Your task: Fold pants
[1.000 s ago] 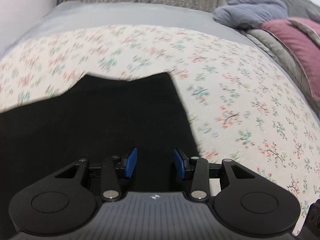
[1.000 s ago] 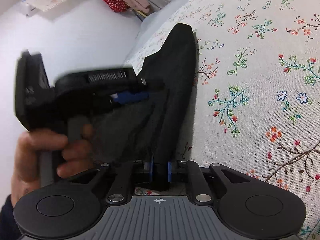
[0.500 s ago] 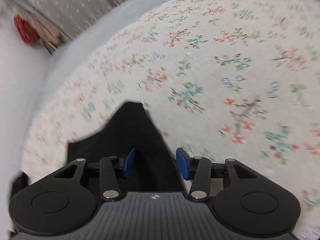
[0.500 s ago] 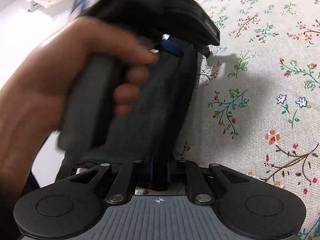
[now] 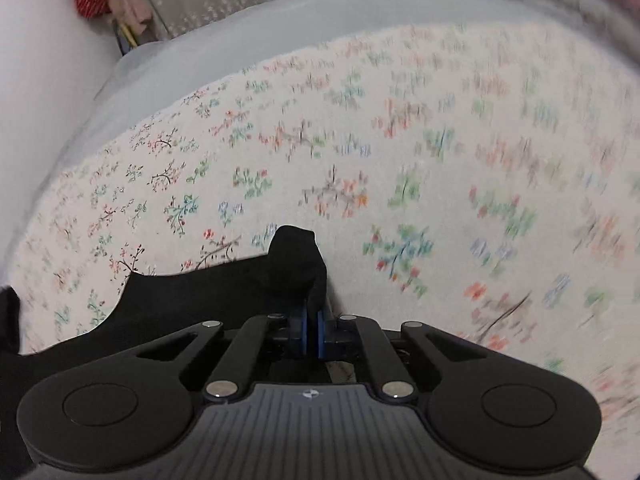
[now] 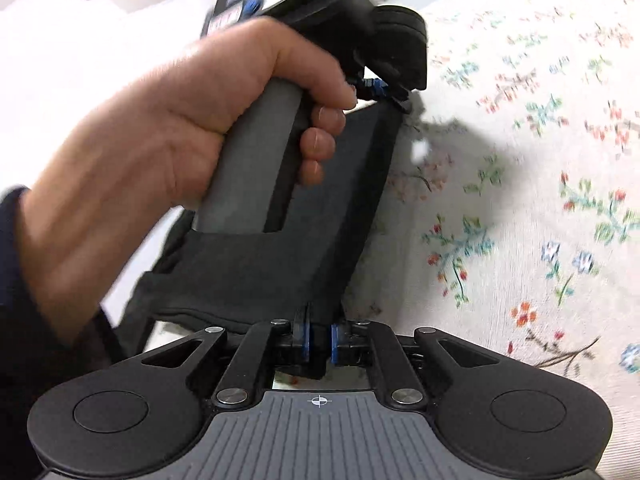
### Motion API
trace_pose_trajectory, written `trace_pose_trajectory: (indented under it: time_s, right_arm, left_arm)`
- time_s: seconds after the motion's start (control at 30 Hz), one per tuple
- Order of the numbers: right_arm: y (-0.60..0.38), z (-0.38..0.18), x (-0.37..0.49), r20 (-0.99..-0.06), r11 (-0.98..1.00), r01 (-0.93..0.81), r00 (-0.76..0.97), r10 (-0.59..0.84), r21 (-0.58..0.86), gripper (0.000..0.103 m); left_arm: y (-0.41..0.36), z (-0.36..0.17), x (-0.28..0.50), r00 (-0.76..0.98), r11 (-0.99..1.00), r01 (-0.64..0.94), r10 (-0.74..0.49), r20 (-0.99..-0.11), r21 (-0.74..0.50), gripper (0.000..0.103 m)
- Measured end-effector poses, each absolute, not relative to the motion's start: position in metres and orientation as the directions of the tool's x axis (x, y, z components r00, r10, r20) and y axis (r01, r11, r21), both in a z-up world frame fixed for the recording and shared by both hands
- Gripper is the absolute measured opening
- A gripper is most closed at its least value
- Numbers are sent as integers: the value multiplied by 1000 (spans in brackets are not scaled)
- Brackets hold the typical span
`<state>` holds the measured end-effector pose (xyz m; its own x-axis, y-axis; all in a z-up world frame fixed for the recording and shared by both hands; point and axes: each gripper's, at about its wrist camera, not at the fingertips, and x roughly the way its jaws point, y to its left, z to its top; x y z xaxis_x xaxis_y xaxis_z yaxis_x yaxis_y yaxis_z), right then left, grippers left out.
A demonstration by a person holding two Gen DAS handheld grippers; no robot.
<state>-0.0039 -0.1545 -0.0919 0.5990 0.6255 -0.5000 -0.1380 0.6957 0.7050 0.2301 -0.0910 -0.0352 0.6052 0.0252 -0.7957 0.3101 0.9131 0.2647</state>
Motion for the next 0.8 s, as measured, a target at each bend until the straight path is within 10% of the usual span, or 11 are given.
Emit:
trace_pose_trajectory:
  time_s: [0.8]
  right_arm:
    - [-338,-9,-96,-538,806,-56,717,444,590,9]
  left_arm:
    - [-324,1,146,589,877,474,-378,-714,-74,13]
